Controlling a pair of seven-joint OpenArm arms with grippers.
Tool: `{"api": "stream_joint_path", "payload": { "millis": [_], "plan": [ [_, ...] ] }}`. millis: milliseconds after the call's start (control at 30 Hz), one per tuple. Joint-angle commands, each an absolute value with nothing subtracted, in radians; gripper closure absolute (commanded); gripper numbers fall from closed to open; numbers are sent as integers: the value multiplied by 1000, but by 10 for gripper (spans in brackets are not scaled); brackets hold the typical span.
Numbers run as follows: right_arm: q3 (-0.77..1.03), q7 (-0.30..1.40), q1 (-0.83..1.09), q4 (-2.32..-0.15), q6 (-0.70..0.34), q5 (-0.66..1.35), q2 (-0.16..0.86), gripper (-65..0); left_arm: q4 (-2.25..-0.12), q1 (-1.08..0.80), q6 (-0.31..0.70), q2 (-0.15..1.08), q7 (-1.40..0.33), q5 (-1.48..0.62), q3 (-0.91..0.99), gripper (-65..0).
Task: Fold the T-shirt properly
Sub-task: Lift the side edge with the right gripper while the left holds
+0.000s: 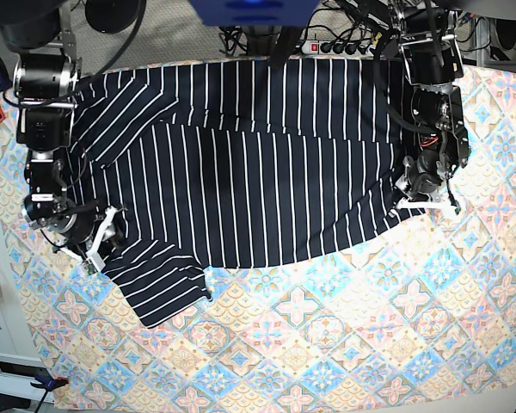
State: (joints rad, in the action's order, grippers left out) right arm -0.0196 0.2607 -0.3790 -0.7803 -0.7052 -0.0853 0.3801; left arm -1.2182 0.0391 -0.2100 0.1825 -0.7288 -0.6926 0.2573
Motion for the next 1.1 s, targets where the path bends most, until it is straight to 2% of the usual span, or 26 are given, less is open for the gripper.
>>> {"api": "stream_joint_path", "payload": {
  "millis": [0, 433, 733, 833, 1067],
  "plan": [
    [-15, 259, -406, -800, -698, -71, 392, -226, -1227, 54, -213, 189, -730, -691, 259, 0],
    [-13, 278, -407, -816, -698, -74, 329, -226, -1227, 54, -213, 189, -730, -691, 259, 0],
    [-10, 197, -444, -639, -684, -74, 328, -226, -1227, 54, -213, 189, -730, -691, 259, 0],
    [-12, 173, -460, -616, -641, -74, 328, -226, -1228, 54, -213, 189, -730, -691, 259, 0],
    [-4, 170, -463, -619, -641, -71, 334, -226, -1228, 53, -213, 189, -730, -691, 259, 0]
  ]
}}
